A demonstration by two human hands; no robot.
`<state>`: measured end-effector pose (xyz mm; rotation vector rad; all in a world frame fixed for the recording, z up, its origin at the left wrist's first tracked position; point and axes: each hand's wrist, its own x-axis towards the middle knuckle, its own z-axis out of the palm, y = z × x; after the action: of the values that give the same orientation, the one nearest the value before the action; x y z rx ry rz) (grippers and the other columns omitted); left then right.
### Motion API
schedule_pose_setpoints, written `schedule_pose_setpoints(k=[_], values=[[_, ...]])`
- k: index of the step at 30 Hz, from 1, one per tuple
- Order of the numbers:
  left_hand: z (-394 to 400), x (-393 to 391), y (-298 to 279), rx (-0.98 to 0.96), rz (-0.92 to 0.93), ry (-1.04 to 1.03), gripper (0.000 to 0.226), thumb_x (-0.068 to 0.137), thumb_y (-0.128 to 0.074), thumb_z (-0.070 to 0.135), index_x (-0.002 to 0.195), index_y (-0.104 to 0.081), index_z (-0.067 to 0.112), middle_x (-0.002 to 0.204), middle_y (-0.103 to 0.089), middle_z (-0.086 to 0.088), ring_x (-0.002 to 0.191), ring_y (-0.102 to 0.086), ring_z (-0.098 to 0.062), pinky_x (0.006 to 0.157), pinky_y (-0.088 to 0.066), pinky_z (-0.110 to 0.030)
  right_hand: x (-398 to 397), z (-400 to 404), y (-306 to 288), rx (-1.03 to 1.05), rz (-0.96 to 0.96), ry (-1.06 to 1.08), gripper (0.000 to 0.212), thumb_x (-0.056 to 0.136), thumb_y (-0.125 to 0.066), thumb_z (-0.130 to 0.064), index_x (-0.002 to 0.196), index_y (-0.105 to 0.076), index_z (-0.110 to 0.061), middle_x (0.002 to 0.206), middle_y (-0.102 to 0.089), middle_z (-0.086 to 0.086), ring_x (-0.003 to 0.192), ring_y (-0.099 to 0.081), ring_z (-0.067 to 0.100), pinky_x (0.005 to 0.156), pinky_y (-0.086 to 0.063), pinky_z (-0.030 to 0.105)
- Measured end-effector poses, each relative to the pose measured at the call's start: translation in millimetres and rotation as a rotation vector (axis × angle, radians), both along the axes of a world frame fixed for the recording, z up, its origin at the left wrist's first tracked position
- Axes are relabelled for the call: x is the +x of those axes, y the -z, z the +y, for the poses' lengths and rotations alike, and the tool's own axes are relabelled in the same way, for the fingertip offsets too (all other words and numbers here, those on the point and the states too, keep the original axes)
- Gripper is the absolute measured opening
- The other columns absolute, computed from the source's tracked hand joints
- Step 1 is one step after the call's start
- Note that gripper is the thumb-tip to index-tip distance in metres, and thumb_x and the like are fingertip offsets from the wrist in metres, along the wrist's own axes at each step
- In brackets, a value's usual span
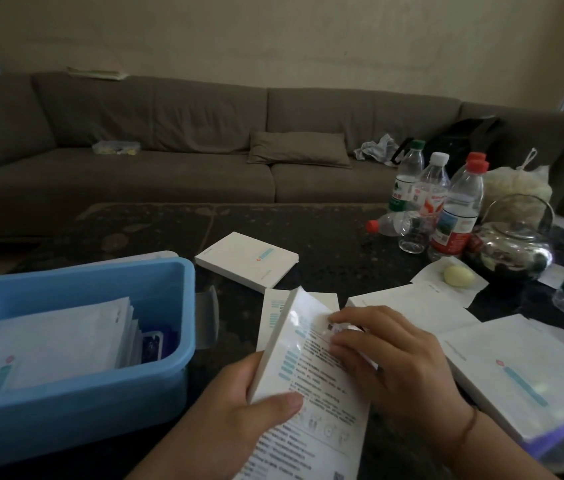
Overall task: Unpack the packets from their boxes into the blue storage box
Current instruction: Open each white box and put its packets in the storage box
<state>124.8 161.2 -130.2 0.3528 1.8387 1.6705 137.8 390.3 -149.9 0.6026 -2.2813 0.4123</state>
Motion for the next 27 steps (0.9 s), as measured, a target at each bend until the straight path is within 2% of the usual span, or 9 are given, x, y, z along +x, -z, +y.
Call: schedule_pose_setpoints(k=[7,10,13,17,20,21,23,25,27], values=[[-1,-2,2,0.069,-0.089,-0.009,0.034,0.082,-0.069,0.021,0.115,-0.062,0.026,0.106,-0.076,-0.002,0.1,-0.072,-0.021,0.092,-0.054,-0.042,2,-7,-4,0.054,-0.071,0.078,0.015,0.095,-0.049,-0.034,0.099,-0.063,-0.028,0.122,-0.058,-0.011,0.1,-0.061,0.005,0.069,-0.058,0.024],[1,-1,8,0.15,-0.14,-0.041,0.044,0.073,-0.066,0.018,0.116,-0.062,0.021,0.104,-0.076,-0.006,0.098,-0.073,-0.025,0.082,-0.056,-0.038,7,-11,-12,-0.435,-0.393,0.182,0.017,0.088,-0.046,-0.054,0.097,-0.051,-0.043,0.123,-0.048,-0.032,0.105,-0.057,-0.002,0.076,-0.054,0.022],[5,3,15,0.219,-0.106,-0.113,0.044,0.08,-0.074,0.014,0.12,-0.058,0.021,0.105,-0.076,-0.007,0.096,-0.073,-0.024,0.074,-0.059,-0.032,11,-10,-17,-1.005,-0.795,0.075,0.031,0.086,-0.064,-0.032,0.109,-0.049,-0.046,0.115,-0.062,-0.019,0.095,-0.066,0.011,0.073,-0.057,0.029],[19,13,17,0.049,0.178,-0.243,0.084,0.084,-0.074,0.02,0.139,-0.019,0.052,0.115,-0.067,0.021,0.096,-0.067,0.006,0.069,-0.055,-0.014,20,-15,-21,-1.223,-0.937,-0.142,0.064,0.078,-0.066,-0.006,0.127,-0.043,-0.039,0.103,-0.074,0.0,0.091,-0.073,0.024,0.069,-0.06,0.041],[32,24,6,-0.179,0.629,-0.412,0.105,0.079,-0.075,0.037,0.126,0.012,0.073,0.141,-0.026,0.037,0.118,-0.04,0.025,0.083,-0.043,-0.002,27,-19,-23,-1.203,-0.871,-0.165,0.071,0.072,-0.067,-0.004,0.13,-0.042,-0.036,0.103,-0.074,0.004,0.091,-0.073,0.027,0.067,-0.06,0.038],[34,24,8,-0.269,0.904,-0.437,0.096,0.08,-0.071,0.046,0.133,0.006,0.069,0.151,-0.014,0.032,0.131,-0.027,0.02,0.098,-0.035,-0.009,30,-20,-24,-1.205,-0.875,-0.182,0.071,0.072,-0.066,-0.003,0.129,-0.043,-0.037,0.102,-0.075,0.004,0.09,-0.073,0.027,0.065,-0.06,0.036],[31,20,15,-0.424,1.285,-0.475,0.059,0.081,-0.056,0.057,0.136,-0.037,0.049,0.154,-0.024,0.015,0.143,-0.022,-0.008,0.108,-0.03,-0.032,34,-22,-26,-1.209,-0.874,-0.207,0.071,0.069,-0.067,-0.003,0.127,-0.045,-0.038,0.1,-0.075,0.005,0.088,-0.073,0.026,0.062,-0.06,0.033],[27,19,12,-0.528,1.336,-0.515,0.039,0.081,-0.052,0.057,0.113,-0.064,0.036,0.145,-0.042,0.006,0.138,-0.03,-0.025,0.107,-0.032,-0.048,36,-23,-26,-1.225,-0.845,-0.21,0.071,0.066,-0.067,-0.003,0.125,-0.047,-0.038,0.098,-0.075,0.006,0.086,-0.073,0.027,0.06,-0.06,0.034],[27,18,9,-0.56,1.381,-0.542,0.031,0.082,-0.055,0.053,0.1,-0.071,0.034,0.137,-0.05,0.005,0.131,-0.035,-0.028,0.102,-0.027,-0.05,36,-22,-24,-1.234,-0.821,-0.218,0.071,0.066,-0.067,-0.002,0.126,-0.048,-0.036,0.099,-0.075,0.008,0.086,-0.073,0.027,0.061,-0.06,0.034]])
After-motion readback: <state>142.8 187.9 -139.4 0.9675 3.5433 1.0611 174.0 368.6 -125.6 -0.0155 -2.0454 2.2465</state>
